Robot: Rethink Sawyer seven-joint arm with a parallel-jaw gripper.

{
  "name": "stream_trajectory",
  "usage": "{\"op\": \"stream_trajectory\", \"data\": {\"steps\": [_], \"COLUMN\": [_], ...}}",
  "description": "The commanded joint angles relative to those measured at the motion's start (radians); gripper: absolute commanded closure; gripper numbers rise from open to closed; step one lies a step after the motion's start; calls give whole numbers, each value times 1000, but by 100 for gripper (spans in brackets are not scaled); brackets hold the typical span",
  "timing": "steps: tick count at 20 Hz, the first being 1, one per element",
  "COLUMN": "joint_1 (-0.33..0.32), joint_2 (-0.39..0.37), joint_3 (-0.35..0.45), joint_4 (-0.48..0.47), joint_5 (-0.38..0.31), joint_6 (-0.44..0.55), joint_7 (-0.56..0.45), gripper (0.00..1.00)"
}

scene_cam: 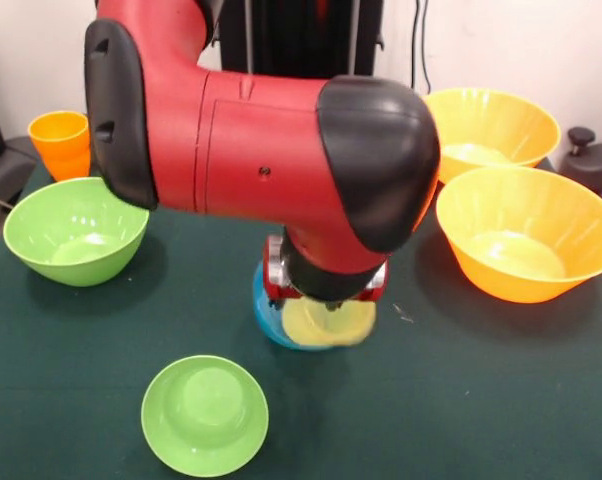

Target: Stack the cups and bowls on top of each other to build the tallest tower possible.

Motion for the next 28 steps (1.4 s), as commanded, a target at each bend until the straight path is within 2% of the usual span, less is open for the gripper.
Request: {"op": "stream_trajectory", "data": {"steps": [1, 10, 17, 25, 28], "joint_1": [3, 13, -4, -77, -119], "joint_2": [-64, -60, -83, -244, -296], "joint_3": [-65, -136, -146, -69, -18], "joint_4": [333, 435, 547, 756, 831], "joint_5": [-28, -61, -37, 59, 84], "joint_6": [-235, -452, -580, -633, -744], "joint_7": [36, 72, 50, -38, -43], "gripper": [0, 0, 0, 0, 0]}}
